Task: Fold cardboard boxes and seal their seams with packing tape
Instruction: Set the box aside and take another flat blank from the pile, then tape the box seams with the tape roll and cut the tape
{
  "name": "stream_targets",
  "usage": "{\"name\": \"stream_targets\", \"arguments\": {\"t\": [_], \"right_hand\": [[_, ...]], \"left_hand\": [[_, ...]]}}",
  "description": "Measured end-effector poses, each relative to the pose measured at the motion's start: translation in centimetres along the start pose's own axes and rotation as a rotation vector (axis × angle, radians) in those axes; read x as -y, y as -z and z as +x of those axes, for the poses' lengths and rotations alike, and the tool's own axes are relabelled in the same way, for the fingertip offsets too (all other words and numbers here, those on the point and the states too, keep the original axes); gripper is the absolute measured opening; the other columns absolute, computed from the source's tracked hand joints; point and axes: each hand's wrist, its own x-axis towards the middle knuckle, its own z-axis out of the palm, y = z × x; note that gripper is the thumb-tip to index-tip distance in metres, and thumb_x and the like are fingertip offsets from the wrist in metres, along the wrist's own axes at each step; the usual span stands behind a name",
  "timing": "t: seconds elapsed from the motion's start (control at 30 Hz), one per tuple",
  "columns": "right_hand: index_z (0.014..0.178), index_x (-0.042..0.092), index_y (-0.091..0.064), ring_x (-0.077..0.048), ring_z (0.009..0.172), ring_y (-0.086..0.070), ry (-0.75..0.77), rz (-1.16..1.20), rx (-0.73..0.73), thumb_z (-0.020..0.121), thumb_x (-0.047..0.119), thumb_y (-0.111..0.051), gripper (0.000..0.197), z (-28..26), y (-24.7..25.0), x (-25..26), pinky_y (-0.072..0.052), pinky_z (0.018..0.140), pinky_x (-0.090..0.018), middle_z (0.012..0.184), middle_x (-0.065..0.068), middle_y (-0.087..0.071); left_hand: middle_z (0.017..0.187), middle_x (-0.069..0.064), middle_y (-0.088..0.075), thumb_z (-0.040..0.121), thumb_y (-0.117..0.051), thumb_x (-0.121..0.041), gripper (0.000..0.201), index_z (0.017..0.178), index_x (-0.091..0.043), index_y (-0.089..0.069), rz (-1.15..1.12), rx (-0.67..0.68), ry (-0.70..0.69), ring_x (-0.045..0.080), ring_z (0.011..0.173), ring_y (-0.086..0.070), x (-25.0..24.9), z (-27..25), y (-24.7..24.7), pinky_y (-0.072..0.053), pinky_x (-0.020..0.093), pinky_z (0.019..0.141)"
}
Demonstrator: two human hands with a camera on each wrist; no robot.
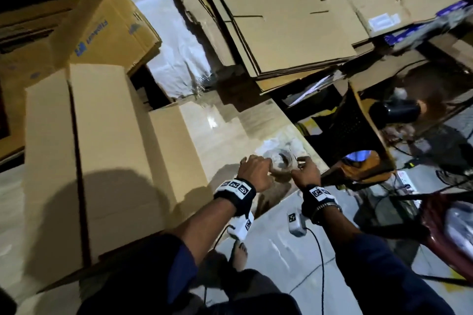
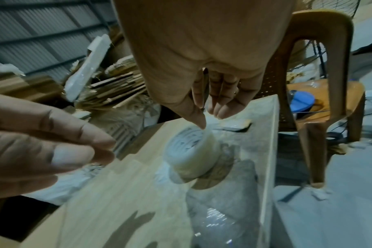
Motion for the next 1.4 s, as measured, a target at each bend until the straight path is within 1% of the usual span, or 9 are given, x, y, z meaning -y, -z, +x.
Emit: {"name": "stream_targets", "arguments": {"t": [0.2, 0.4, 0.67, 0.87, 0.97, 1.07, 1.17, 1.23, 1.4], "right_hand": [[0.139, 0.017, -0.058, -0.043, 0.104, -0.066, 0.013, -0.18, 0.064, 0.088, 0.02, -0.072, 0.053, 5.9, -0.4, -4.5, -0.053, 0.091, -0.043, 0.121, -0.027, -0.06], [0.128, 0.017, -0.071, -0.037, 0.102, -0.068, 0.094, -0.245, 0.142, 0.087, 0.019, -0.073, 0.041, 8.2, -1.4, -6.3, -0.045, 0.087, -0.025, 0.114, -0.025, -0.066], [0.102, 0.013, -0.082, -0.031, 0.102, -0.07, 0.199, -0.205, 0.12, 0.087, 0.019, -0.077, 0.018, 7.6, -1.0, -4.7, -0.042, 0.083, -0.021, 0.112, -0.013, -0.074], [0.092, 0.017, -0.08, -0.018, 0.09, -0.073, 0.43, -0.11, 0.208, 0.09, 0.03, -0.079, 0.013, 6.0, -0.5, 4.4, -0.051, 0.079, -0.027, 0.092, 0.0, -0.079], [0.081, 0.023, -0.073, -0.008, 0.081, -0.07, 0.575, 0.017, 0.228, 0.091, 0.026, -0.08, 0.012, 4.6, -0.5, 11.4, -0.046, 0.075, -0.024, 0.08, 0.009, -0.074], [0.082, 0.028, -0.072, -0.003, 0.076, -0.066, 0.665, 0.204, 0.248, 0.091, 0.028, -0.08, 0.012, 2.3, -0.9, 18.2, -0.054, 0.077, -0.032, 0.08, 0.012, -0.073], [0.09, 0.02, -0.075, -0.006, 0.08, -0.064, 0.752, 0.361, 0.319, 0.093, 0.026, -0.079, 0.007, -1.5, -2.0, 24.5, -0.055, 0.079, -0.037, 0.087, 0.003, -0.074], [0.095, 0.013, -0.078, -0.003, 0.078, -0.064, 0.8, 0.448, 0.353, 0.092, 0.024, -0.08, 0.012, -4.7, -2.8, 28.5, -0.053, 0.076, -0.027, 0.087, 0.004, -0.075], [0.101, 0.008, -0.082, -0.009, 0.089, -0.072, 0.88, 0.542, 0.444, 0.089, 0.02, -0.082, 0.017, -14.0, -5.0, 35.7, -0.054, 0.08, -0.021, 0.099, -0.003, -0.08]], "left_hand": [[0.133, 0.013, -0.062, 0.09, -0.067, -0.02, 0.042, 0.131, -0.012, -0.062, 0.092, 0.022, -0.042, 0.035, 0.134, -0.047, -1.0, 5.4, -5.5, -0.043, 0.046, 0.102], [0.151, 0.014, -0.054, 0.096, -0.066, -0.027, 0.058, 0.149, -0.01, -0.049, 0.162, 0.064, -0.069, 0.033, 0.155, -0.025, -1.4, 8.4, -9.5, -0.026, 0.05, 0.119], [0.133, 0.011, -0.066, 0.092, -0.06, -0.016, 0.052, 0.144, -0.016, -0.055, 0.283, 0.043, -0.027, 0.033, 0.138, -0.047, -0.3, 8.1, -8.8, -0.026, 0.052, 0.119], [0.13, 0.008, -0.07, 0.086, -0.065, -0.024, 0.059, 0.143, -0.012, -0.053, 0.273, -0.041, 0.097, 0.032, 0.127, -0.06, 2.1, 5.1, -2.0, -0.009, 0.048, 0.12], [0.145, 0.006, -0.061, 0.088, -0.058, -0.027, 0.06, 0.146, -0.016, -0.049, 0.18, -0.159, 0.185, 0.03, 0.132, -0.057, 4.0, 2.7, 3.4, -0.026, 0.05, 0.12], [0.145, 0.009, -0.061, 0.096, -0.052, -0.029, 0.055, 0.15, -0.019, -0.046, 0.096, -0.371, 0.228, 0.03, 0.13, -0.058, 5.7, -0.7, 8.8, -0.035, 0.048, 0.115], [0.123, 0.019, -0.07, 0.103, -0.048, -0.03, 0.047, 0.149, -0.019, -0.045, -0.049, -0.515, 0.291, 0.042, 0.111, -0.065, 7.8, -5.2, 13.8, -0.047, 0.043, 0.089], [0.12, 0.021, -0.069, 0.105, -0.047, -0.033, 0.043, 0.147, -0.022, -0.044, -0.214, -0.554, 0.304, 0.045, 0.107, -0.064, 9.5, -8.4, 16.5, -0.048, 0.042, 0.078], [0.123, 0.006, -0.071, 0.094, -0.042, -0.064, 0.051, 0.132, -0.033, -0.054, -0.597, -0.646, 0.257, 0.038, 0.112, -0.063, 13.9, -17.9, 21.0, -0.052, 0.051, 0.096]]}}
